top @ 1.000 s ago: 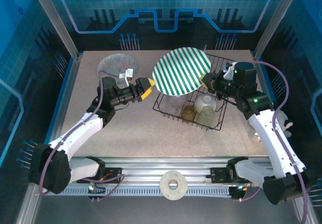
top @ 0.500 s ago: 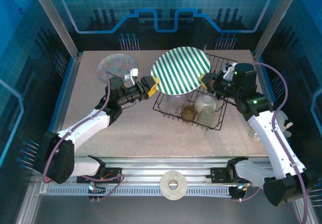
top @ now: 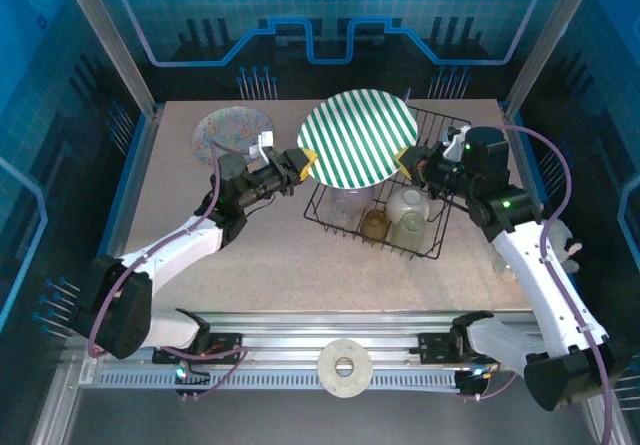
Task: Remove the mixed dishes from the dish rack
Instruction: Place the plate on the plate.
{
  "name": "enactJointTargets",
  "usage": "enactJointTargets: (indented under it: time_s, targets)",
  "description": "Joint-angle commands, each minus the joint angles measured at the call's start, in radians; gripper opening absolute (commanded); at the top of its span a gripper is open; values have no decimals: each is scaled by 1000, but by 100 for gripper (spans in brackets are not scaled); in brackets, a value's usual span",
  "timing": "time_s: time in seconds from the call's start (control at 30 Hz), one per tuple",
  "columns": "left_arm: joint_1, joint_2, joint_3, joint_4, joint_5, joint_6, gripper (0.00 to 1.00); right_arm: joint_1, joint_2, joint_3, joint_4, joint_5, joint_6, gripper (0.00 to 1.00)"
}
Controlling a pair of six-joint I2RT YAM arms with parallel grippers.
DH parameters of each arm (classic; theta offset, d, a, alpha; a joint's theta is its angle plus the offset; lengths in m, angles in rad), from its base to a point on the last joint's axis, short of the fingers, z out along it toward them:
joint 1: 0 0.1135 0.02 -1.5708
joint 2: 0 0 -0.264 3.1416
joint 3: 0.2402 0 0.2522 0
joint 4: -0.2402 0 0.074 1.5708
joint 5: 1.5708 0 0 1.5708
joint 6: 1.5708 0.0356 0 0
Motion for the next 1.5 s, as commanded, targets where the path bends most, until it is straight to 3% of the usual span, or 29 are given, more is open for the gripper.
enactJointTargets:
  time_s: [0.0, 0.27, 0.3, 0.43, 0.5, 0.77, 1.0, 1.47]
  targets:
    - [-11, -2, -21, 62, -16, -3, 1, 31, -27, 9, 84, -28, 5, 0]
    - [-13, -25, -32, 61, -27, -8, 0, 48, -18, 23, 95, -30, -19, 0]
    - [-14, -28, -35, 59, -29, -8, 0, 48, -16, 25, 98, -33, -23, 6]
    - [-13, -49, -47, 59, -36, -9, 0, 47, -18, 22, 110, -27, -40, 74]
    - [-14, -59, -49, 59, -41, -8, 0, 50, -18, 34, 88, -17, -62, 99]
    - [-5, -108, -40, 41, -70, 1, 0, 52, -45, 81, -62, 115, -161, 100]
    - [79, -149, 9, 10, -64, 10, 0, 54, -67, 130, -188, 224, -246, 100]
    - [479, -143, 53, -68, 16, 76, 0, 51, -91, 131, -219, 269, -363, 100]
